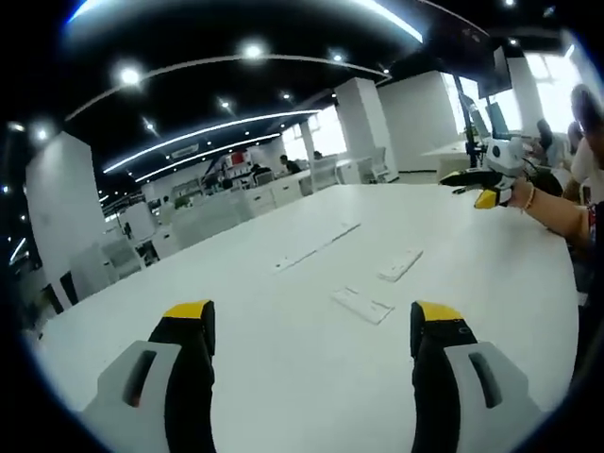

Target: Locate the socket holder cover, grip the socket holder cover, clip it into the socket holder slot.

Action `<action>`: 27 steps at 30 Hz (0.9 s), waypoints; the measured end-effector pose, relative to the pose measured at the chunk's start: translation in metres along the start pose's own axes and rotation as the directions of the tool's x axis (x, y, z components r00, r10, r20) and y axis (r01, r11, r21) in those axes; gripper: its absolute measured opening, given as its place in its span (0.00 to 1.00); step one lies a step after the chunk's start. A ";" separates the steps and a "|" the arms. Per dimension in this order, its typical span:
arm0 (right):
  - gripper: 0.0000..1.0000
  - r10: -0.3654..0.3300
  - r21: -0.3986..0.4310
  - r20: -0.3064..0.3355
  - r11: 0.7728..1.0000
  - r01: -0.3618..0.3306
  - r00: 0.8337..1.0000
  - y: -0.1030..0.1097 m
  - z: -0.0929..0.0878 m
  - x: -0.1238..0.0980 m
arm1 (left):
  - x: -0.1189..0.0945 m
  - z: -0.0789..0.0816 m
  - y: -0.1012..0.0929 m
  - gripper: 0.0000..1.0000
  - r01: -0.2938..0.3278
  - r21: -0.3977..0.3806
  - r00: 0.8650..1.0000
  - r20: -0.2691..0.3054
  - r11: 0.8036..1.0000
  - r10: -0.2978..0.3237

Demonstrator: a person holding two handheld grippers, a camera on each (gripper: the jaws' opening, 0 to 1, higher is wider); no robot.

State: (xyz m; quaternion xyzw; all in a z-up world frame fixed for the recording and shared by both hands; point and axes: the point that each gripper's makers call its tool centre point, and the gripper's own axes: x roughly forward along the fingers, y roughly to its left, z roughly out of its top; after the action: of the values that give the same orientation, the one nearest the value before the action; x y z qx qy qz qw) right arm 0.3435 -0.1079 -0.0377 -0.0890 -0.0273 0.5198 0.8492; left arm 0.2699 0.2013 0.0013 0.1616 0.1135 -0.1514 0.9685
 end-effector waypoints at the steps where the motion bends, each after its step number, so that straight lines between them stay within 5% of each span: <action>1: 0.73 -0.002 -0.001 -0.006 1.000 0.002 1.000 -0.001 -0.002 0.000 | 0.001 0.005 0.000 0.85 0.000 0.011 1.000 -0.004 1.000 0.000; 7: 0.72 -0.010 -0.009 -0.033 1.000 0.009 0.999 -0.003 -0.010 0.002 | 0.007 0.029 -0.012 0.88 0.037 -0.009 0.998 -0.055 0.999 -0.038; 8: 0.72 -0.016 -0.018 -0.043 1.000 0.015 0.999 -0.003 -0.012 0.001 | 0.011 0.034 -0.029 0.86 0.080 -0.051 0.987 -0.138 0.995 -0.086; 12: 0.71 -0.021 -0.020 -0.045 1.000 0.020 0.999 -0.004 -0.012 0.001 | 0.016 0.023 -0.040 0.81 0.084 -0.072 0.956 -0.274 0.994 -0.100; 18: 0.71 -0.031 -0.032 -0.065 0.999 0.029 0.997 -0.005 -0.018 0.001 | 0.023 0.001 -0.060 0.75 0.077 -0.119 0.869 -0.479 0.990 -0.125; 22: 0.71 -0.044 -0.039 -0.083 0.998 0.041 0.996 -0.009 -0.022 0.000 | 0.023 -0.026 -0.081 0.70 0.049 -0.165 0.756 -0.638 0.985 -0.144; 27: 0.70 -0.050 -0.036 -0.084 0.998 0.047 0.995 -0.008 -0.023 -0.001 | 0.028 -0.047 -0.105 0.66 0.010 -0.218 0.660 -0.732 0.976 -0.170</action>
State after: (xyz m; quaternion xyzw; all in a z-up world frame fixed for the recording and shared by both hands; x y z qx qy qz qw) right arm 0.3535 -0.1155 -0.0583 -0.1247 -0.0021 0.4941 0.8604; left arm 0.2533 0.1154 -0.0794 0.1081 0.5221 -0.1082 0.8390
